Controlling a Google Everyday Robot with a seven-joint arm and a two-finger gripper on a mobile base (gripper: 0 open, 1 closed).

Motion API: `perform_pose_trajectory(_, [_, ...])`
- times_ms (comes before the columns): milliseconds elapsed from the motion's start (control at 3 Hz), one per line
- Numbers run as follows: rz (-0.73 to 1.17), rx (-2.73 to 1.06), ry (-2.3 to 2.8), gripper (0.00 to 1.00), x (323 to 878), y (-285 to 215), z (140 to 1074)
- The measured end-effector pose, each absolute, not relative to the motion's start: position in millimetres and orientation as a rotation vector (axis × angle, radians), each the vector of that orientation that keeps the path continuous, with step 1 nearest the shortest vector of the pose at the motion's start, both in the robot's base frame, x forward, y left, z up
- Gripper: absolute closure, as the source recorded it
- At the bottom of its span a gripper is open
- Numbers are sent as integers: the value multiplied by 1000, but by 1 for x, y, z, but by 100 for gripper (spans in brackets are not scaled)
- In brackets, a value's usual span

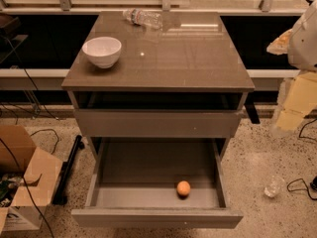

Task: Pick orange from middle drawer and place on counter

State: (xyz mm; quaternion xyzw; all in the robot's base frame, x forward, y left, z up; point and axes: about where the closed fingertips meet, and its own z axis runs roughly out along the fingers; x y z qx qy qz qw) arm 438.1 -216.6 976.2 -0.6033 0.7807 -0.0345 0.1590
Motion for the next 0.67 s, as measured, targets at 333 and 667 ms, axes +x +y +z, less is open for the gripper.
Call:
perform_pose_trajectory(333, [-99, -1725, 2232, 0, 438, -217, 976])
perform_pose_trajectory(667, [39, -1706, 2191, 0, 440, -202, 952])
